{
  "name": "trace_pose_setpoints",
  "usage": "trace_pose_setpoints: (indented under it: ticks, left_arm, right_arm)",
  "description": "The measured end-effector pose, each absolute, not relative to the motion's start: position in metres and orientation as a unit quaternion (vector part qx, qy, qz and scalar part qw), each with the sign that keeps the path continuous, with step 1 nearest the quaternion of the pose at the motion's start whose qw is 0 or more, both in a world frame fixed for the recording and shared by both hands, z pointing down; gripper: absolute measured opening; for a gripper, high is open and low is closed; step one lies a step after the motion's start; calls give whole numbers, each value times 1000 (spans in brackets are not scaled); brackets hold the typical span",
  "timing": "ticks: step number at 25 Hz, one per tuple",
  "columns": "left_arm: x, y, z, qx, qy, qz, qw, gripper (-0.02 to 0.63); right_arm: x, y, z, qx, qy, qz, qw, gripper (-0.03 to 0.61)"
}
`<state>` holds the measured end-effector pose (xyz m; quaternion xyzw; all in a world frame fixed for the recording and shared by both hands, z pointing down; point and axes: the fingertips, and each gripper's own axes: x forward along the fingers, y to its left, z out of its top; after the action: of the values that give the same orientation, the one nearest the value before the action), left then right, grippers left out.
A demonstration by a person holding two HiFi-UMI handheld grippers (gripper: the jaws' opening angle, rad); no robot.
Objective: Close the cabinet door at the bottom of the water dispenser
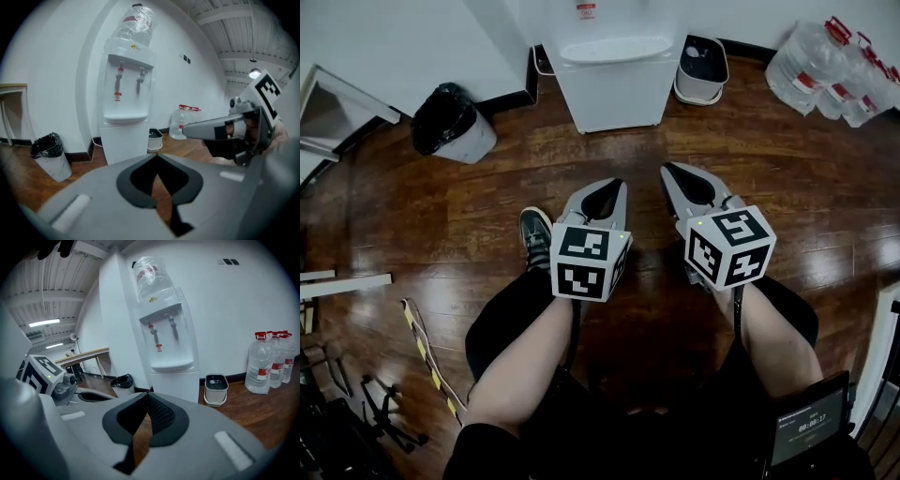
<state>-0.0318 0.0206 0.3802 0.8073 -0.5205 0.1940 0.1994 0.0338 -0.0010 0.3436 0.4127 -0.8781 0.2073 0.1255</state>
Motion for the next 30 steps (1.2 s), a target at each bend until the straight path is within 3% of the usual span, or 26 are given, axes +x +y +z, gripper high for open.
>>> trace_pose_setpoints:
  ticks: [4,13,30]
  left_arm:
    - [-24,40,366,814,-520,169,196,20]
    - [-13,69,348,830,-524,157,110,20]
    - [-9,82,357,832,-516,154,135,20]
  right_arm:
    - [36,21,338,413,-881,196,117,5]
    - [33,63,342,409,-883,198,118,5]
    - [32,80,343,405,-887,181,127,5]
